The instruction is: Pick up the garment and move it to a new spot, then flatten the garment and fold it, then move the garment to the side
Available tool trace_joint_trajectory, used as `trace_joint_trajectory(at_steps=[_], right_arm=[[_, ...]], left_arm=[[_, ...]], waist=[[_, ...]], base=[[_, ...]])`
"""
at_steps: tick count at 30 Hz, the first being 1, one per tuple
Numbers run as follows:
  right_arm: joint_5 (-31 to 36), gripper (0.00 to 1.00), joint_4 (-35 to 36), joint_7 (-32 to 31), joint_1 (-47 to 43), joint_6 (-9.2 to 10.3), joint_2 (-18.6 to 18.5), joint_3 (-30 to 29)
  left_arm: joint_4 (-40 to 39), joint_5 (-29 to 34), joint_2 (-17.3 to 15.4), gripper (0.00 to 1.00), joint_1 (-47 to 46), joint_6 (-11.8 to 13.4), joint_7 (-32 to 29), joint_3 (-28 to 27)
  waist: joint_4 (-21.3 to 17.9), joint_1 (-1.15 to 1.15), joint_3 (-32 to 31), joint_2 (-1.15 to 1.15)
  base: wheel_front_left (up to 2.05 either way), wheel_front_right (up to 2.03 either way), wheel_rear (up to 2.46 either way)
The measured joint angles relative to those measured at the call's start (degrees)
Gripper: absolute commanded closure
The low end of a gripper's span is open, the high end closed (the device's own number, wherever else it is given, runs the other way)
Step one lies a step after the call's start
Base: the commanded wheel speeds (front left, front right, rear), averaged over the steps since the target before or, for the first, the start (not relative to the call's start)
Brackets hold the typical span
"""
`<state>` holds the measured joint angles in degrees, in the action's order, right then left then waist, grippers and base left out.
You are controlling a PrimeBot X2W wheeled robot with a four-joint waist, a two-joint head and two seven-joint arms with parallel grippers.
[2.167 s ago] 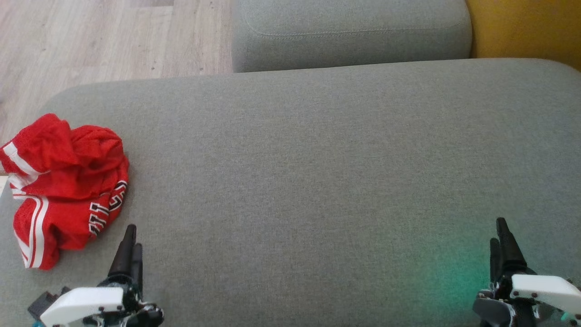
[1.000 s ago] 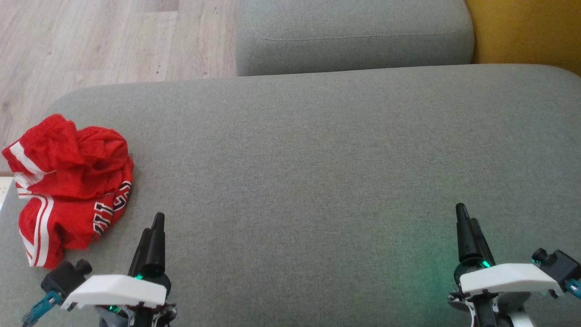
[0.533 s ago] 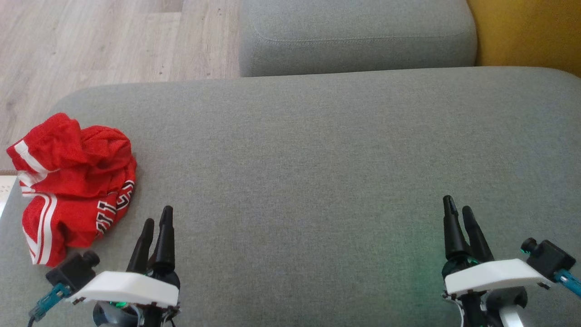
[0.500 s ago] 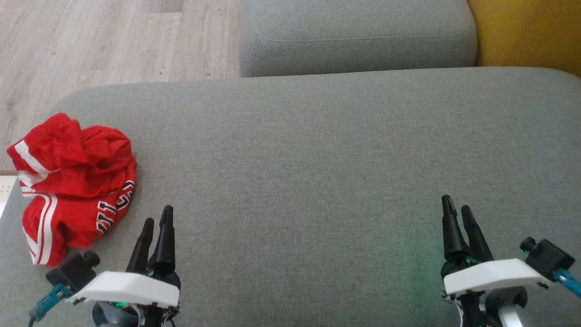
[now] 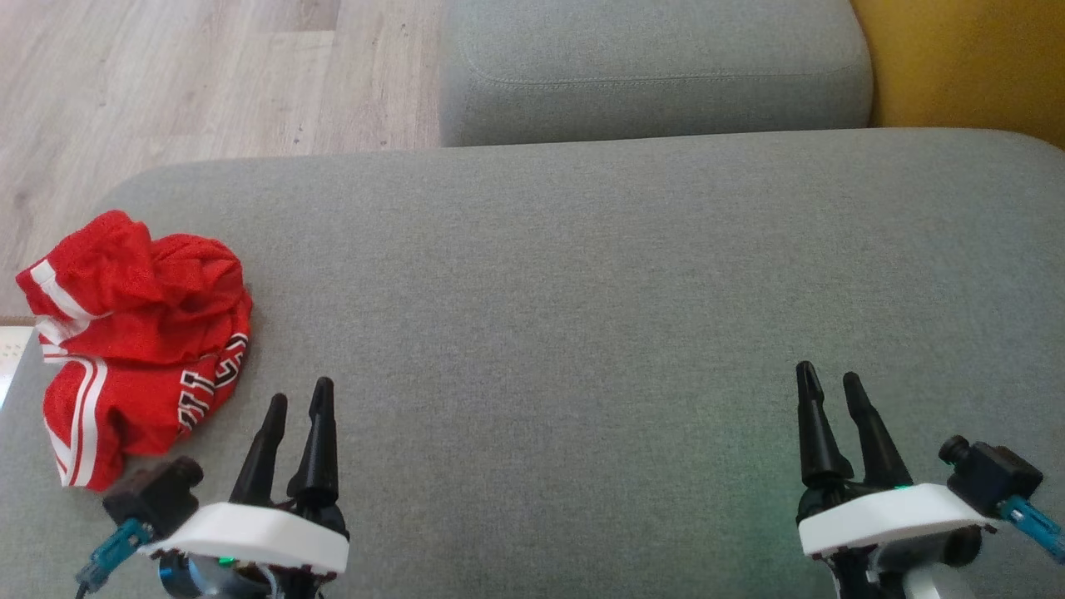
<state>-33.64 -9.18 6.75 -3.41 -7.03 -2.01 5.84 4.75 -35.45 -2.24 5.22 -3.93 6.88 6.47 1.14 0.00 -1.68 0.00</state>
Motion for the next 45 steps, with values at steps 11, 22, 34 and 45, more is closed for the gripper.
trace_joint_trajectory(at_steps=[11, 22, 34, 45], right_arm=[[5.8, 0.0, 2.0, 1.9, -0.5, 0.0, 0.0, -0.1], [13.0, 0.0, 2.9, 3.4, -0.8, -0.01, 0.0, 0.2], [21.2, 0.0, 2.9, 5.4, -1.0, -0.01, -0.1, -1.4], [27.9, 0.0, 1.5, 7.4, -1.2, -0.01, -0.2, -1.6]], left_arm=[[-1.4, 7.0, 0.0, 0.0, 0.6, 0.2, 1.9, 0.3], [-2.8, 14.2, 0.0, 0.0, 0.9, 0.0, 3.5, 0.9], [-4.1, 22.6, -0.1, 0.0, 2.0, 0.5, 5.6, 1.6], [-3.4, 28.3, -0.2, 0.0, 2.0, 0.9, 7.4, 2.1]], waist=[[-0.3, 0.0, -0.2, 0.0], [-0.2, 0.0, -0.5, 0.0], [0.0, 0.0, -0.3, 0.0], [0.3, 0.0, 0.0, 0.0]], base=[[0.0, 0.0, 0.0], [0.0, 0.0, 0.0], [0.0, 0.0, 0.0], [0.0, 0.0, 0.0]])
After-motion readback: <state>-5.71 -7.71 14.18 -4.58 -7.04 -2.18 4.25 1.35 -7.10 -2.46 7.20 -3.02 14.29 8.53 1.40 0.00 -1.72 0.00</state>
